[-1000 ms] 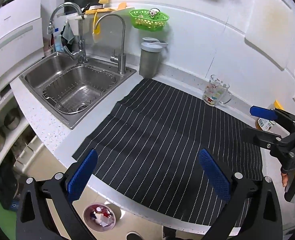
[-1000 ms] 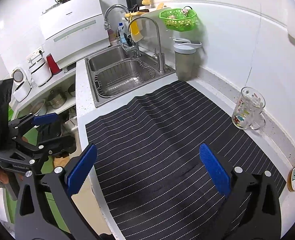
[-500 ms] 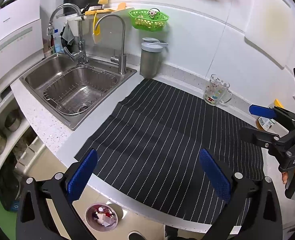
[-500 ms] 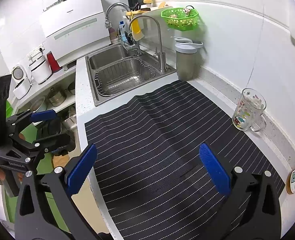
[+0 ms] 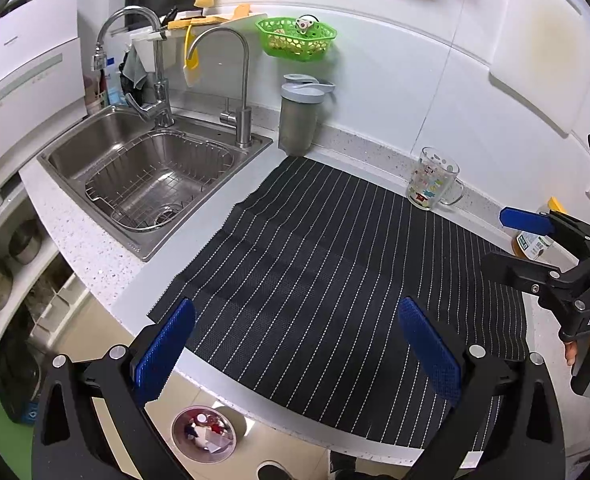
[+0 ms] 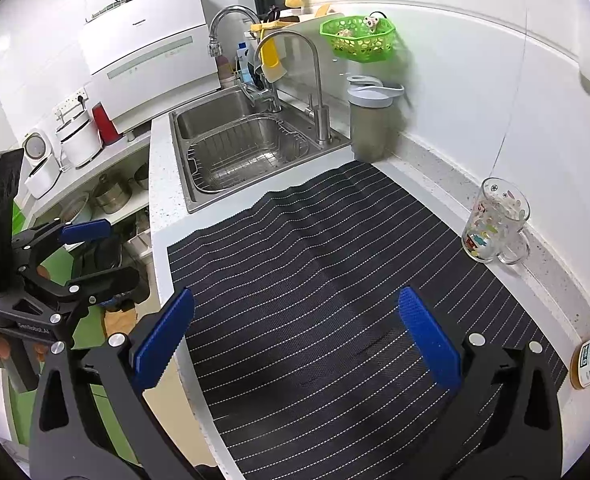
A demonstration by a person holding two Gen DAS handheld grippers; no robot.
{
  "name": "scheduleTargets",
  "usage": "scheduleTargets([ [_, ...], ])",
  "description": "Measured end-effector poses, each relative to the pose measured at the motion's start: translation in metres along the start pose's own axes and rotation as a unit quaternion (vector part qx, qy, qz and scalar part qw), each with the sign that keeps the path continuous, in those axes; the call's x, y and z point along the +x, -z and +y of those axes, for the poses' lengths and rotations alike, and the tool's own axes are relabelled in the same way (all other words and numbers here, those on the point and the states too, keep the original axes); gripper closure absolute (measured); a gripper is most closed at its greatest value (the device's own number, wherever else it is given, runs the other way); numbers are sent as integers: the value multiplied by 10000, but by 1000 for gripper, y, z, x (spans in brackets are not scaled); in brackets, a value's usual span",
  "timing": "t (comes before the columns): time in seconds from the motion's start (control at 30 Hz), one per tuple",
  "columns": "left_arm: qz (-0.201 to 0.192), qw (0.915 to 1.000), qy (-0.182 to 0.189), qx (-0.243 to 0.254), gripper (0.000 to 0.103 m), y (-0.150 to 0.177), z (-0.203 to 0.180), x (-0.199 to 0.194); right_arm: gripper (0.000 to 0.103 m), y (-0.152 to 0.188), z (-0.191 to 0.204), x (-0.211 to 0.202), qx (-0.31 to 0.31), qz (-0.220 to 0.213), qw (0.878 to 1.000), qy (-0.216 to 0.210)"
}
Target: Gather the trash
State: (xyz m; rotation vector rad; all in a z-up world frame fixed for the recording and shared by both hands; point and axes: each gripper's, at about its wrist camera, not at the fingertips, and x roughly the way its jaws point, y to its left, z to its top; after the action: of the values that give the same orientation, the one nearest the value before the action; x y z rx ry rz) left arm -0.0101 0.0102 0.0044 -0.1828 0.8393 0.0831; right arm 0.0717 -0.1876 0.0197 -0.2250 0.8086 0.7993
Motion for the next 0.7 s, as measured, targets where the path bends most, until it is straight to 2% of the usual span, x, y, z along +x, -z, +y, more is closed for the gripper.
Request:
scheduleTargets([
  [0.7, -5, 10000, 7, -31, 6, -1, 1, 1, 3, -1, 0, 2, -15, 19, 10000, -13],
])
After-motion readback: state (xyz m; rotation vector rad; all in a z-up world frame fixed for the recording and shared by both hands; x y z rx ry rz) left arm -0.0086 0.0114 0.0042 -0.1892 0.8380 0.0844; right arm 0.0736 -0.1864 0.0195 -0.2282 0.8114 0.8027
